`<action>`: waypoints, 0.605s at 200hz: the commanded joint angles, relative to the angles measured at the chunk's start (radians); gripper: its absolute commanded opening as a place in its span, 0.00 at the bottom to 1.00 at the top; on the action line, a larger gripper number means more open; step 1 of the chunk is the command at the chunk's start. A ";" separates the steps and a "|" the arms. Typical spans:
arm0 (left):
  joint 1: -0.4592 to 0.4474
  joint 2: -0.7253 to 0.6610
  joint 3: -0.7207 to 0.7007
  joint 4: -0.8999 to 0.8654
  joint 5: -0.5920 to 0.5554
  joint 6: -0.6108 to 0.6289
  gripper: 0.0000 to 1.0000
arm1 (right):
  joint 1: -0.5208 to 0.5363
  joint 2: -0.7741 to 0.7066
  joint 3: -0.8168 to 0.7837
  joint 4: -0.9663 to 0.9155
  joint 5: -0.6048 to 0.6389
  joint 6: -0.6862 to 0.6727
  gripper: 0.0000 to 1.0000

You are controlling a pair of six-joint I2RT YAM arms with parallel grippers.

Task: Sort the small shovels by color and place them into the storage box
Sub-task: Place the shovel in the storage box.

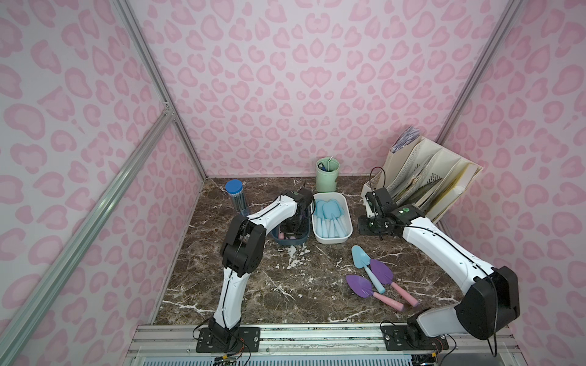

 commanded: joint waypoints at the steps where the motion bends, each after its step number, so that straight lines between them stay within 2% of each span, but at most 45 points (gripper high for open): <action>1: 0.000 0.002 0.004 -0.018 0.007 0.014 0.02 | -0.003 0.002 -0.001 0.007 0.002 -0.003 0.51; 121: 0.000 -0.021 0.007 -0.036 0.010 0.020 0.18 | -0.011 -0.001 -0.002 0.000 0.007 -0.005 0.52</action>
